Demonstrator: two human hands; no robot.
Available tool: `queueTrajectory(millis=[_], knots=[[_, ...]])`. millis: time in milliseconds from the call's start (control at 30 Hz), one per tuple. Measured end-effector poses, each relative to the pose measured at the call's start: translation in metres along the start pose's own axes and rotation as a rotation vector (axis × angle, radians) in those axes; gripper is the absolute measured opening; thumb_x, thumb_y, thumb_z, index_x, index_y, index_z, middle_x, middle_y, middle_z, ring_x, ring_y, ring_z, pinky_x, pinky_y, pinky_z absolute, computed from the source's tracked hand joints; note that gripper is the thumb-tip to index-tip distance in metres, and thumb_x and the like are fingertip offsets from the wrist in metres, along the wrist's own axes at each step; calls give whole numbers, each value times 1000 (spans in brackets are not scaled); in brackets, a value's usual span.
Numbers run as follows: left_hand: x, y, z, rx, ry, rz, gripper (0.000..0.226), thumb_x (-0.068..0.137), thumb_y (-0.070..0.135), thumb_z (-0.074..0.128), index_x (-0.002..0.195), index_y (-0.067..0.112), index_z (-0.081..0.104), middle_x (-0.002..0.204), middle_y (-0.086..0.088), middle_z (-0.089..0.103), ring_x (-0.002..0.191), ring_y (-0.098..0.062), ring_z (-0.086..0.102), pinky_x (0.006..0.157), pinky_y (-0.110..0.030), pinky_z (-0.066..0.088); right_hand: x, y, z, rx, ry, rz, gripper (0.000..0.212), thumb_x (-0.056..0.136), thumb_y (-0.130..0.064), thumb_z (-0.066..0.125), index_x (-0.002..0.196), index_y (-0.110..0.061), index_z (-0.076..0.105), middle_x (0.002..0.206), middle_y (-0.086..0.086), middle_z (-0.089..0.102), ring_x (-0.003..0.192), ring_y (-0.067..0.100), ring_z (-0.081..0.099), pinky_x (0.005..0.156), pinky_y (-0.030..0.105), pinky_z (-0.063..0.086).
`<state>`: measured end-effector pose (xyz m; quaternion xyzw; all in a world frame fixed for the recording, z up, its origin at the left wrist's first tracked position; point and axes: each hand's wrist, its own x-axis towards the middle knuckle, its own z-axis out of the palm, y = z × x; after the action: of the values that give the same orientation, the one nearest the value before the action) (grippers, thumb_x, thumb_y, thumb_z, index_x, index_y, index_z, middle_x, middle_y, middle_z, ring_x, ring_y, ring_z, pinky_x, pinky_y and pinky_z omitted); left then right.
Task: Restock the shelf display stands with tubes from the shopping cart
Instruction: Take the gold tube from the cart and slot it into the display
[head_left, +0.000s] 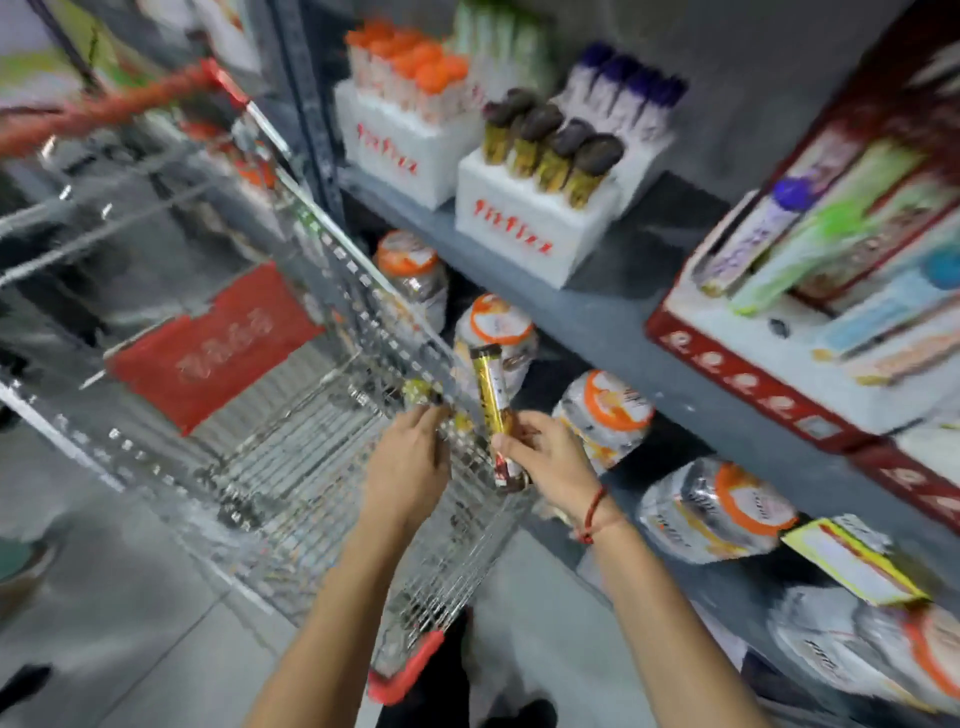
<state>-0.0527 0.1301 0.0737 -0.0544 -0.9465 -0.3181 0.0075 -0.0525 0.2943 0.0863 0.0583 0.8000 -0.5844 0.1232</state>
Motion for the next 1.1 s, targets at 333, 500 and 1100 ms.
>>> queueTrajectory(millis=[333,500,1100], knots=[[58,138,56,88,-139,504,54,80,9,53,132,7,41,138,-14,47,126,-29,43,104,-38,37,-75,-31,-129,403,467,-99,10,85,-7,61,92,-7,68,90,9,65,88,21,57,85,40,47],[62,174,85,199,-219,573,58,85,22,52,138,13,31,147,-7,37,134,-24,32,108,-39,29,-92,-27,-161,654,529,-124,18,88,-3,56,87,-14,70,80,-3,71,74,8,64,62,13,51],[53,170,118,349,-234,737,74,88,28,49,146,15,5,157,-5,14,145,-21,6,117,-43,1,-97,-22,-166,747,469,-211,30,87,-2,56,109,-22,64,104,-2,73,100,12,66,83,20,54]])
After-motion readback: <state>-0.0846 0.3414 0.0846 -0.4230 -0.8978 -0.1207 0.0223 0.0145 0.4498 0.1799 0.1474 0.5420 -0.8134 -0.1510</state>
